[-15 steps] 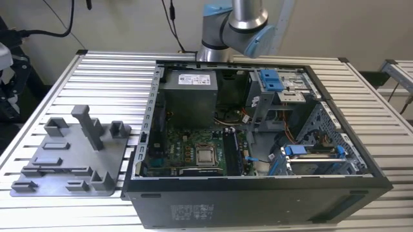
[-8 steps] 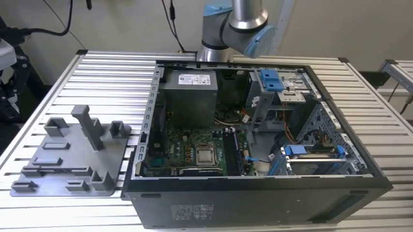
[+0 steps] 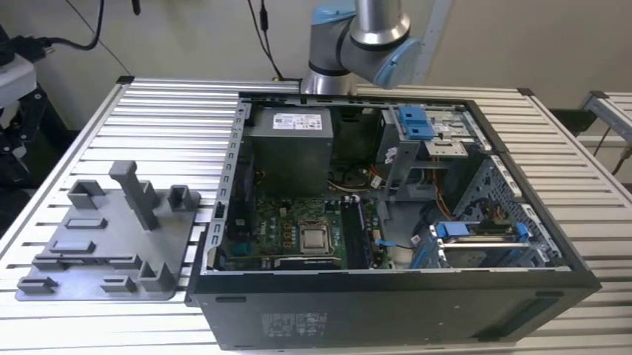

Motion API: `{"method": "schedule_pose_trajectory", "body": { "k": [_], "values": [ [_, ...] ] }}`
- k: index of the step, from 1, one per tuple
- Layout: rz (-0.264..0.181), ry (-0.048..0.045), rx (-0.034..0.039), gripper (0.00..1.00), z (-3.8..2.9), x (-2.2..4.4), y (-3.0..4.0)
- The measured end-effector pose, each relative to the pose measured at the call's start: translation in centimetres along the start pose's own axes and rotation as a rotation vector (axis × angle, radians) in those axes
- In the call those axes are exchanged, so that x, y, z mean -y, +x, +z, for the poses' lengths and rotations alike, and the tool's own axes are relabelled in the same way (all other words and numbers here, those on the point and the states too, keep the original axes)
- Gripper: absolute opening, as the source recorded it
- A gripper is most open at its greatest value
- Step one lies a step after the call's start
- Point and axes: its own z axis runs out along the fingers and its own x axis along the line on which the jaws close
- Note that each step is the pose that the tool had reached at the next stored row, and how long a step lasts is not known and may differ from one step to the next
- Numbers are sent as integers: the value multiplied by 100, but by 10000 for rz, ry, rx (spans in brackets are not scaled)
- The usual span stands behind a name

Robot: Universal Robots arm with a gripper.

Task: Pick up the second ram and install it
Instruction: 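Pick up the second ram and move it above second insertion slot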

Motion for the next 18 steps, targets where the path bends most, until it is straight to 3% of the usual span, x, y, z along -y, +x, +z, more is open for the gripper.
{"method": "schedule_pose_trajectory", "body": {
  "k": [18],
  "values": [
    [-3192,3,-165,11,17,1,0]
  ]
}}
